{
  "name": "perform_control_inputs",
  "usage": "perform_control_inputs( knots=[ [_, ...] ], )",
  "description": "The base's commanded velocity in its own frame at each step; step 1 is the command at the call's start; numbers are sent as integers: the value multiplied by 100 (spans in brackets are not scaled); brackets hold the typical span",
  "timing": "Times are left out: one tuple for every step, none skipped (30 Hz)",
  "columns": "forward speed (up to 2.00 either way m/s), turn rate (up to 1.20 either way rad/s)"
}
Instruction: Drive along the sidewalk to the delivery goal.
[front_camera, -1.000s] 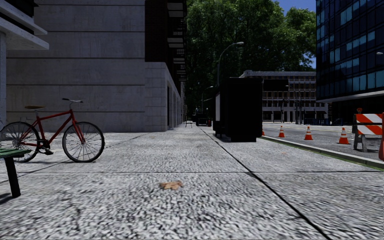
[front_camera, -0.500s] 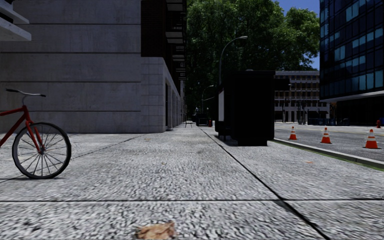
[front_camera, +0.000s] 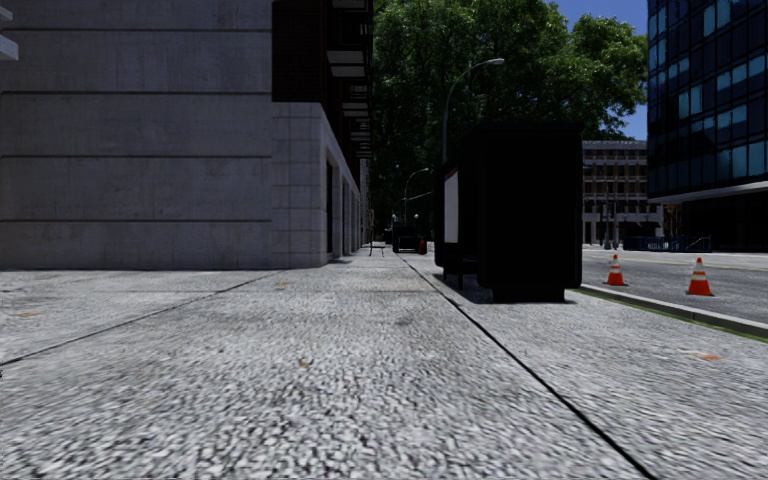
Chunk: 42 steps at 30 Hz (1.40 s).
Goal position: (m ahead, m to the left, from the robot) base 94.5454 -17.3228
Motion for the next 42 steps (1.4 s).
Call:
perform_control_inputs(
  knots=[
    [200, 0],
    [200, 0],
    [200, 0],
    [200, 0],
    [200, 0],
    [200, 0],
    [200, 0],
    [200, 0],
    [200, 0],
    [200, 0],
    [200, 0],
    [200, 0],
    [200, 0],
    [200, 0],
    [200, 0],
    [200, 0],
    [200, 0],
    [200, 0],
    [200, 0],
    [200, 0],
    [200, 0],
    [200, 0],
    [200, 0],
    [200, 0],
    [200, 0],
    [200, 0],
    [200, 0],
    [200, 0],
    [200, 0],
    [200, 0],
    [200, 0],
    [200, 0],
    [200, 0],
    [200, 0],
    [200, 0],
    [200, 0],
    [200, 0],
    [200, 0],
    [200, 0],
    [200, 0],
    [200, 0],
    [200, 0]
  ],
)
